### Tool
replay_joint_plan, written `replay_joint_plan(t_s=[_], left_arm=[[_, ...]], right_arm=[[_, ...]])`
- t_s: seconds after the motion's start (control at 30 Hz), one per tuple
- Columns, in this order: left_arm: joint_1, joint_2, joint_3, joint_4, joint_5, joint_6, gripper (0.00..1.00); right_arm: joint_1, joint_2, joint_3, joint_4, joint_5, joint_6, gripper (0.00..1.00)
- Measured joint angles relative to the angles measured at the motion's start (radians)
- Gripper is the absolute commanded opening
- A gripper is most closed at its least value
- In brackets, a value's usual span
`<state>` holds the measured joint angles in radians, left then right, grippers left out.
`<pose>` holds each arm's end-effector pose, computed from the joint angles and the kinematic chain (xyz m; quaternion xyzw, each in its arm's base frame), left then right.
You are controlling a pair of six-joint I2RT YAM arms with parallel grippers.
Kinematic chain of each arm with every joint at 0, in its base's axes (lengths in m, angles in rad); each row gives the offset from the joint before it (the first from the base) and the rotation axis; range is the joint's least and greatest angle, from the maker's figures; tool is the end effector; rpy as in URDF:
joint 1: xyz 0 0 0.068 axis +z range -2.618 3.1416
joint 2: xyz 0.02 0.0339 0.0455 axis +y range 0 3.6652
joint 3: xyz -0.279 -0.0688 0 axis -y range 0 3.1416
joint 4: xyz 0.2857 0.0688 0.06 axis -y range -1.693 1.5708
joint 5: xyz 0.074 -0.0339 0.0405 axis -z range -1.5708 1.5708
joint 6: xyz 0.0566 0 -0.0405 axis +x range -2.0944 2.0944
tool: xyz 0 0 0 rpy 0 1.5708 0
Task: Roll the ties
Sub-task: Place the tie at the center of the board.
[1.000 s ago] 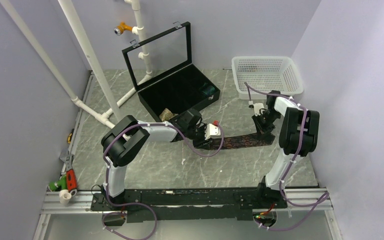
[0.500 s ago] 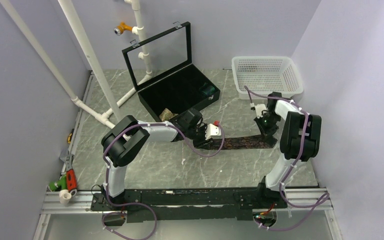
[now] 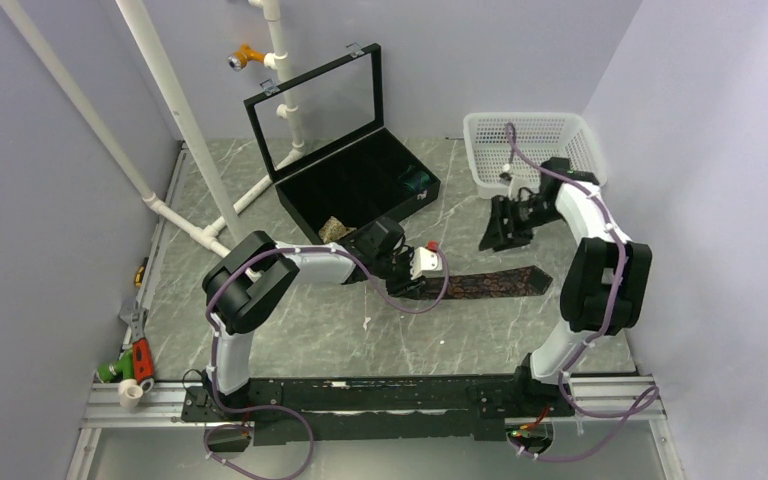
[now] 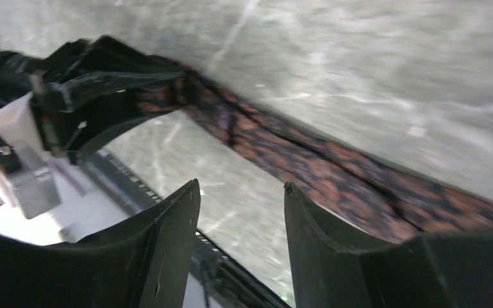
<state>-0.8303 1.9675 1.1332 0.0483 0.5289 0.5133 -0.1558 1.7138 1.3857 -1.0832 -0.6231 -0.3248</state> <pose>0.2832 -0.3522 0.1125 0.6333 0.6359 -0.2967 0.3264 0.3693 -0.0246 0.2359 -0.1044 0.9434 0.2787 0.1464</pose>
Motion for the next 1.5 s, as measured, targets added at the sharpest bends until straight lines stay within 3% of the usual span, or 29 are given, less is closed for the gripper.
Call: replay_joint_plan(t_s=[0.13,0.33,0.53,0.6,0.77,0.97,1.07,1.13,1.2,1.5], left_arm=[[0.000,0.000,-0.005,0.008,0.000,-0.011,0.21],[0.001,-0.002,-0.015,0.024,0.001,-0.019,0.21],[0.006,-0.011,-0.037,0.052,0.003,-0.032,0.22],[0.010,-0.011,-0.040,0.053,0.004,-0.040,0.22],[0.018,-0.015,-0.048,0.060,0.003,-0.061,0.23],[0.025,-0.026,-0.071,0.072,-0.002,-0.063,0.52],[0.031,-0.029,-0.084,0.098,-0.003,-0.063,0.75],[0.042,-0.038,-0.101,0.117,0.003,-0.068,0.79],[0.056,-0.048,-0.124,0.134,0.025,-0.076,0.99],[0.110,-0.156,-0.321,0.279,0.079,-0.091,1.00]], right_arm=[[0.109,0.019,-0.129,0.109,-0.147,0.153,0.55],[0.343,0.087,-0.274,0.349,-0.241,0.361,0.51],[0.422,0.159,-0.278,0.484,-0.262,0.462,0.44],[0.427,0.180,-0.274,0.499,-0.274,0.480,0.36],[0.436,0.207,-0.274,0.534,-0.297,0.520,0.03],[0.441,0.220,-0.274,0.542,-0.301,0.502,0.00],[0.435,0.225,-0.274,0.539,-0.294,0.478,0.00],[0.428,0.231,-0.274,0.531,-0.289,0.464,0.00],[0.418,0.237,-0.274,0.521,-0.283,0.456,0.00],[0.409,0.242,-0.260,0.480,-0.239,0.431,0.00]])
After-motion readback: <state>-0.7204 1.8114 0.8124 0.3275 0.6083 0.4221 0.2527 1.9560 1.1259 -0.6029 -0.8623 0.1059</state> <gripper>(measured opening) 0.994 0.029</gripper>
